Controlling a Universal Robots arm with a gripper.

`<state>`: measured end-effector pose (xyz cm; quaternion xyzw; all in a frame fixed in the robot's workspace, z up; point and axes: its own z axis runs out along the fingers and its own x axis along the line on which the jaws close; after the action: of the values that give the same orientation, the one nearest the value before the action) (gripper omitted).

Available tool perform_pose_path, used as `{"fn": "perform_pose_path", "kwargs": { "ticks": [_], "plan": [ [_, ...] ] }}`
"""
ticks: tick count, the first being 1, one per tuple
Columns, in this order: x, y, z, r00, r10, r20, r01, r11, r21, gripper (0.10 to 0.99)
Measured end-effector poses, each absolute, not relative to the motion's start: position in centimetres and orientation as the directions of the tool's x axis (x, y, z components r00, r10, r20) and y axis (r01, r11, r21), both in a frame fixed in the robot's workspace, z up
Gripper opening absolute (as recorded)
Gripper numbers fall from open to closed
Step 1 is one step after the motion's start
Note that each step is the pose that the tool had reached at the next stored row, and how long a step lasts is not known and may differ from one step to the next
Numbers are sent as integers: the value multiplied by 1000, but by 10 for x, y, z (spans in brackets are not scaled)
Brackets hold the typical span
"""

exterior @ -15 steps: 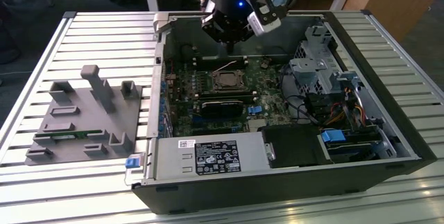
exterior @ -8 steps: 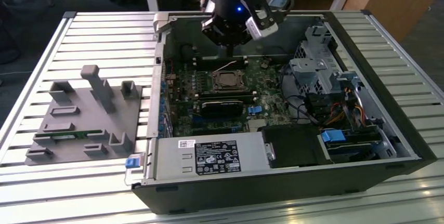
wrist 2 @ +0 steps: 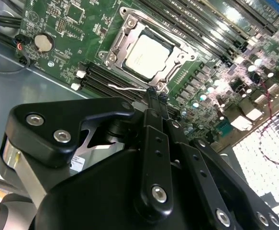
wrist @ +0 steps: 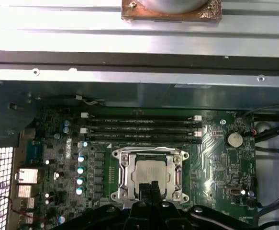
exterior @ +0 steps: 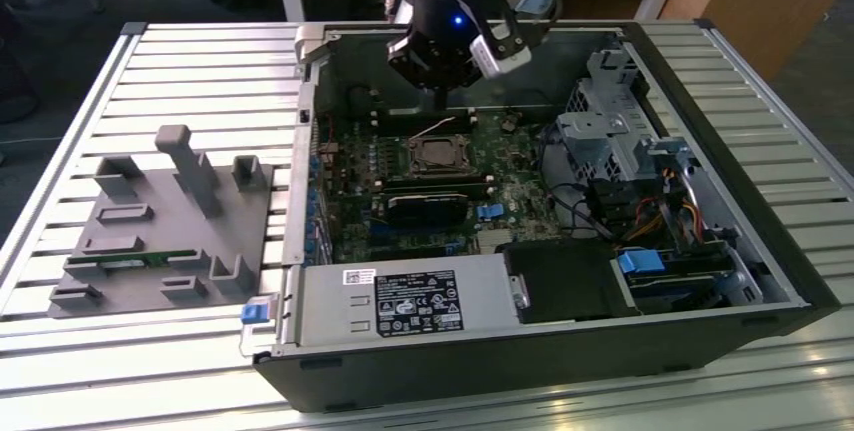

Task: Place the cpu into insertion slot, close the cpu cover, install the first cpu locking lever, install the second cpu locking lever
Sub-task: 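Install the first cpu locking lever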

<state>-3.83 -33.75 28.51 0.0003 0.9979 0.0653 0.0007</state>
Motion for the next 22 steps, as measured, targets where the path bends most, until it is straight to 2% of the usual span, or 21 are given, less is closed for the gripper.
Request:
{"fn": "perform_pose_path", "kwargs": {
  "ticks": [18,22],
  "plan": [
    [-38,-326,262,-1000,16,-2,15,992,129,106],
    [-38,-322,259,-1000,16,-4,15,994,109,106]
  ]
}}
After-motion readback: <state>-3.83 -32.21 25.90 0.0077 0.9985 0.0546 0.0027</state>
